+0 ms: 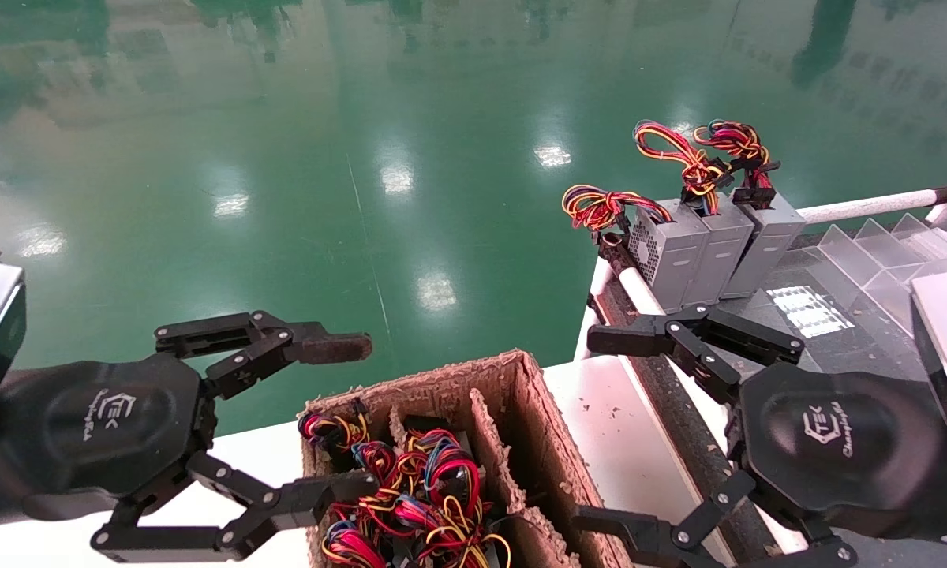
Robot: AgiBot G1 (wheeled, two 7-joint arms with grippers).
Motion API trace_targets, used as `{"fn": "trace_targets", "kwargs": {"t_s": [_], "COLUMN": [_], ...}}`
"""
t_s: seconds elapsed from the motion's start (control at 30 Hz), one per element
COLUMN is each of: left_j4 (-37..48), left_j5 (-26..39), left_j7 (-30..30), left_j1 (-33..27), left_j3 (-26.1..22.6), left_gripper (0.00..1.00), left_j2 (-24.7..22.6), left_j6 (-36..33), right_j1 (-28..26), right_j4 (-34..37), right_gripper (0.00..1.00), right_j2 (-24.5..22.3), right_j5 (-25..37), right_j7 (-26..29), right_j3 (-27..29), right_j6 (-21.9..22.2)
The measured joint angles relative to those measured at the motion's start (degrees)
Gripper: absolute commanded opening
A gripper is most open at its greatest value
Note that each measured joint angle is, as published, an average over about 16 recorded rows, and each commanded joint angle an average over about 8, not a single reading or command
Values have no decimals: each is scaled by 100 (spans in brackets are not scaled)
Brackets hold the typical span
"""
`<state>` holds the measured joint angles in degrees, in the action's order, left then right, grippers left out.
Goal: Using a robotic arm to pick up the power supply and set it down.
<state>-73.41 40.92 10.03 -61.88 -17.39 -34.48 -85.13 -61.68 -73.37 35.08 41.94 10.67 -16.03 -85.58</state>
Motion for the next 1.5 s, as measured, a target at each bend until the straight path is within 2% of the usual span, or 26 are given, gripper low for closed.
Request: {"fn": "trace_targets", "kwargs": {"t_s": [0.83,0.87,1.1,1.13,1.5], "left_j4": [0,0,0,0,0], "left_j5": [0,0,0,0,0], "left_j7": [0,0,0,0,0], "left_j1": [0,0,0,0,0], "left_j3": [0,0,0,0,0], "left_gripper": [0,5,93,100,100], "left_j2": [0,0,0,0,0], "left_j6": [0,0,0,0,0], "right_j1": [0,0,0,0,1], "right_j4": [0,0,0,0,0], "right_gripper": [100,100,100,100,100], "right_j2": [0,0,0,0,-3], "right_j5": [0,0,0,0,6], "right_j7": [0,0,0,0,0], "right_j3": [0,0,0,0,-1], "right_j6": [0,0,0,0,1]}}
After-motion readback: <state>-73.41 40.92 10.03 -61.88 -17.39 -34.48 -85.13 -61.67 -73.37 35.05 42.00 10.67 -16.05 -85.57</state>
